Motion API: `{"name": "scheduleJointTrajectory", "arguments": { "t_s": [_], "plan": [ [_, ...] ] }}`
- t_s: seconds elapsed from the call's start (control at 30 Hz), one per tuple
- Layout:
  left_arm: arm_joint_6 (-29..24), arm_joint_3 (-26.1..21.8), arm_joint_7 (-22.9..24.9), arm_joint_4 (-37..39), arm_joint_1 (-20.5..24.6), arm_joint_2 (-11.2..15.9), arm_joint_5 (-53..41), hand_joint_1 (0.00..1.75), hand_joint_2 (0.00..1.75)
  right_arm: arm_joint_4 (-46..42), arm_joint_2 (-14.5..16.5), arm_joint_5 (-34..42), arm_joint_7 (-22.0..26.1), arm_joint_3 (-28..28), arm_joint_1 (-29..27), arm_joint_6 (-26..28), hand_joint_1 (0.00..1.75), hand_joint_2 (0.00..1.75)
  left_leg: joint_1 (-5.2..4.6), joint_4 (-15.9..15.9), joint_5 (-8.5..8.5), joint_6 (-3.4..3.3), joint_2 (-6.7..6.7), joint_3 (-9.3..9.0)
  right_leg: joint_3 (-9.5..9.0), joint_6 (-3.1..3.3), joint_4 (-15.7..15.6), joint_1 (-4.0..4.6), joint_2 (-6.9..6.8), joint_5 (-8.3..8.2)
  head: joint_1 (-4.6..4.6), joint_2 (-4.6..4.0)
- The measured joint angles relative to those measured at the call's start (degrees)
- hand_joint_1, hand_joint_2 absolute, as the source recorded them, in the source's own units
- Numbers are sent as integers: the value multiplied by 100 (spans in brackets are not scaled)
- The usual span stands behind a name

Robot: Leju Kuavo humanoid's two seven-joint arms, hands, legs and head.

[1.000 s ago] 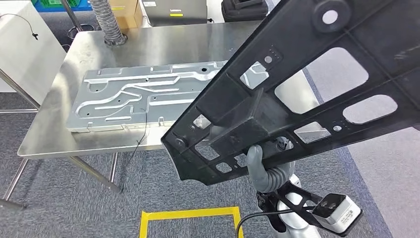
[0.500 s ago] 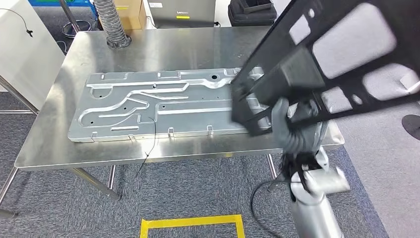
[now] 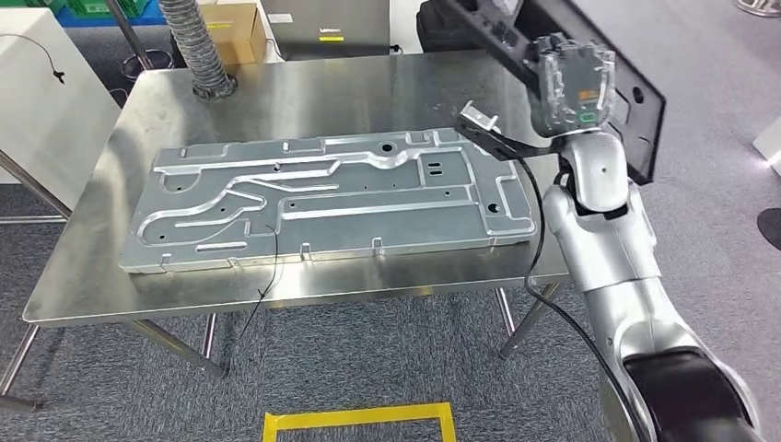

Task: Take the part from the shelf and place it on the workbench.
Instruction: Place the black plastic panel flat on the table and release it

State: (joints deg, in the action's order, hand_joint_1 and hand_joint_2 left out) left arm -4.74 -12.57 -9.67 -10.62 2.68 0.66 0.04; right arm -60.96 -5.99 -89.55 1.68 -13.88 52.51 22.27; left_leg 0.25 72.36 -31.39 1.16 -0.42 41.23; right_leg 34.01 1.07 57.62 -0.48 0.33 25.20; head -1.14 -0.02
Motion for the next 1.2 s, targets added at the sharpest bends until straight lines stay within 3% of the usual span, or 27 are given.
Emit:
{"name": "scheduleJointTrajectory", "arguments": {
  "t_s": [0.03,0.07,0.13,0.2,0.23,0.37,0.43,0.5,0.53,0.57,0.6,0.67,0.73,0.8,0.9,1.0,1.07,1.1,1.2],
  "plan": [
    [10,-6,-4,0,2,4,-32,0,0,393,44,-10,41,-276,173,-44,175,175,14,203,-19,22,1,125,-7,3,3,1,3,6,1,0],
    [19,-8,-9,0,5,5,-61,0,0,759,108,-14,103,-545,312,-63,175,175,25,189,74,36,2,149,-20,1,6,2,8,16,1,0],
    [39,-9,-21,0,19,13,-114,0,0,1427,288,-13,303,-1045,502,-65,175,175,41,-478,514,36,9,-120,-65,-21,18,2,9,54,1,0],
    [50,-9,-39,0,36,21,-159,0,0,1946,475,6,547,-1405,628,-56,175,175,26,-1180,792,-4,13,-449,-81,-63,41,22,-6,100,1,0],
    [49,-9,-51,0,40,25,-180,0,0,2172,564,25,684,-1550,671,-47,175,175,17,-1341,820,-29,11,-519,-76,-84,50,32,-17,112,1,0],
    [-3,-9,-82,0,41,29,-259,0,0,2855,932,168,1145,-1935,690,91,175,175,31,-1428,802,-146,1,-546,-36,-181,128,35,-34,203,1,1],
    [-39,-9,-86,0,53,28,-287,0,0,3090,1087,297,1307,-2010,671,211,175,175,49,-1463,808,-198,7,-568,177,-218,594,22,-31,467,1,0],
    [-60,-9,-90,0,61,29,-305,0,0,3302,1228,446,1461,-2052,607,280,175,175,47,-1464,796,-224,9,-574,576,-239,1369,13,-31,770,1,0],
    [-68,-9,-92,0,61,29,-308,0,0,3392,1289,517,1524,-2063,552,284,175,175,47,-1462,789,-228,7,-579,731,-243,1634,10,-31,819,1,0],
    [-73,-9,-95,0,58,30,-310,0,0,3468,1347,583,1575,-2072,496,282,175,175,46,-1458,781,-229,2,-585,793,-241,1693,8,-31,759,1,1],
    [-78,-9,-97,0,54,29,-312,0,0,3529,1394,641,1615,-2079,451,276,175,175,46,-1450,771,-225,-4,-592,740,-230,1518,8,-31,594,1,1],
    [-71,-9,-110,0,46,27,-316,0,0,3620,1459,762,1666,-2087,413,253,175,175,40,-1427,744,-200,-18,-605,413,-178,746,24,-32,175,1,1],
    [-38,-9,-130,0,43,22,-321,0,0,3699,1505,903,1707,-2091,399,214,175,175,24,-1404,721,-156,-21,-600,179,-124,192,56,-31,-19,1,1],
    [-10,-10,-144,0,38,19,-337,0,0,3778,1530,1027,1743,-2090,353,172,175,175,23,-1416,718,-100,-13,-605,145,-88,87,81,-20,-23,1,1],
    [-2,-11,-164,0,32,18,-368,0,0,3865,1538,1185,1780,-2082,262,122,175,175,26,-1295,602,-16,1,-566,90,-3,-2,31,-14,-67,-1,1],
    [4,-13,-182,0,29,13,-380,0,0,3946,1541,1304,1803,-2077,173,83,175,175,46,-334,119,50,7,-142,55,48,-34,23,-22,-75,-2,1],
    [4,-18,-187,0,15,13,-379,0,0,4027,1541,1341,1810,-2075,82,45,175,175,52,149,0,81,8,97,47,51,-31,29,-21,-69,-2,1],
    [4,-21,-188,0,8,13,-378,0,0,4061,1541,1346,1814,-2074,39,33,175,175,56,81,96,87,8,68,40,45,-27,28,-19,-64,-2,1],
    [5,-31,-194,0,8,18,-374,0,0,4128,1539,1356,1826,-2072,-9,12,175,175,70,-996,594,69,6,-475,13,-11,8,41,-8,-23,-2,0]
  ]
}}
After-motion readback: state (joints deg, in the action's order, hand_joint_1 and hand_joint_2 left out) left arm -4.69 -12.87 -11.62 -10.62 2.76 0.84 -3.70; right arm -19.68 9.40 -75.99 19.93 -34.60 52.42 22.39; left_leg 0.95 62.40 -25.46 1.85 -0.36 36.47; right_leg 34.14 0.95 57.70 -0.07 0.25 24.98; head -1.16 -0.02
